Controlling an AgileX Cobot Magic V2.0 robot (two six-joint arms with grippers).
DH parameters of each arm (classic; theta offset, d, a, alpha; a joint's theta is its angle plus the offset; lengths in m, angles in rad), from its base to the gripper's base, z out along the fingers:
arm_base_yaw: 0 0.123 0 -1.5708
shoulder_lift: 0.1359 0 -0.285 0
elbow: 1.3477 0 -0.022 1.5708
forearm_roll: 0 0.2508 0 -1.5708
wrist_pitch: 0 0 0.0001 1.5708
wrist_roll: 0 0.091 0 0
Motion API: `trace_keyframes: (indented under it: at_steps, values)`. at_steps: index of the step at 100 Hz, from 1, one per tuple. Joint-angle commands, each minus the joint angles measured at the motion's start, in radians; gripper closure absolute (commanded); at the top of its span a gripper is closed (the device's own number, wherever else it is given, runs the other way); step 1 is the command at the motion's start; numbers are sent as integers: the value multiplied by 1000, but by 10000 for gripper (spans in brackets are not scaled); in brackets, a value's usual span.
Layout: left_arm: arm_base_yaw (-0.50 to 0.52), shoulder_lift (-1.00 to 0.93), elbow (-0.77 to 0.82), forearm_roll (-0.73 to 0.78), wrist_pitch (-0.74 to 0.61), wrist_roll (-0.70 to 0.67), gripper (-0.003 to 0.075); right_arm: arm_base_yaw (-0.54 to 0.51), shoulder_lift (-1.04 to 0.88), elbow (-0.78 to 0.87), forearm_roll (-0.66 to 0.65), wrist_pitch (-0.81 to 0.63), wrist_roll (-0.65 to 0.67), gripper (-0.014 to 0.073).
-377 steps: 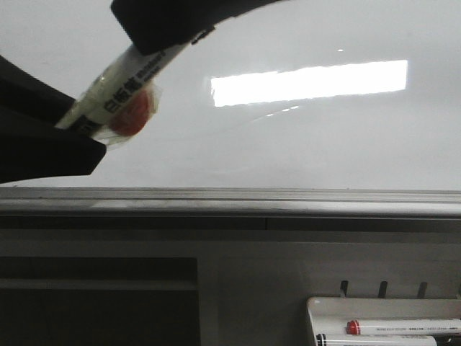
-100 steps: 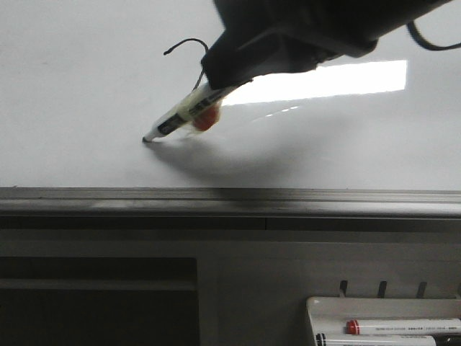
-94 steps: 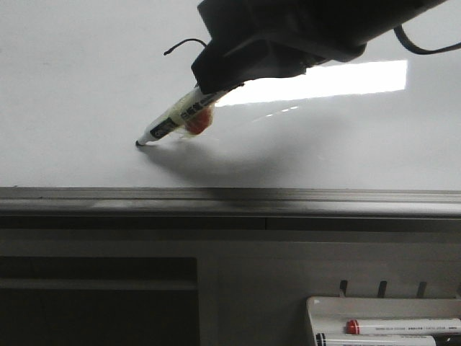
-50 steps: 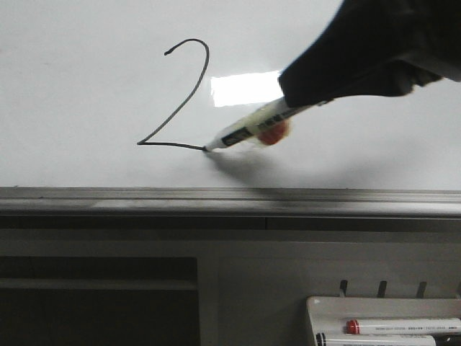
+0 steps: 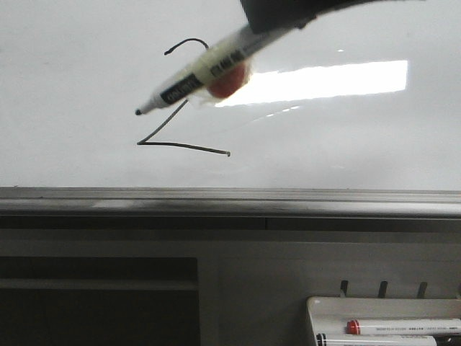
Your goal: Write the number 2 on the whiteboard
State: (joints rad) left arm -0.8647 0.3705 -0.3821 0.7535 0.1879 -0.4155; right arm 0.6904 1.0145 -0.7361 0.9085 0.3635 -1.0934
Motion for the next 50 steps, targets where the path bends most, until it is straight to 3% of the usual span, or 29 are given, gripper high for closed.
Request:
trace_keyframes:
  at_steps: [1,9,26,50]
  values:
    - [-5,92,-10,11,-137,-6,721,5,8,-75,-10,5,-4,662]
    - [-5,195,-5,49,-220,-6,635,5,46,-114,-32,80,-4,662]
    - [-5,397,-38,84,-269,-6,321,6,126,-174,-48,178,-4,661]
    - [-5,600,-92,156,-267,-6,302,11,152,-219,-52,194,-4,661]
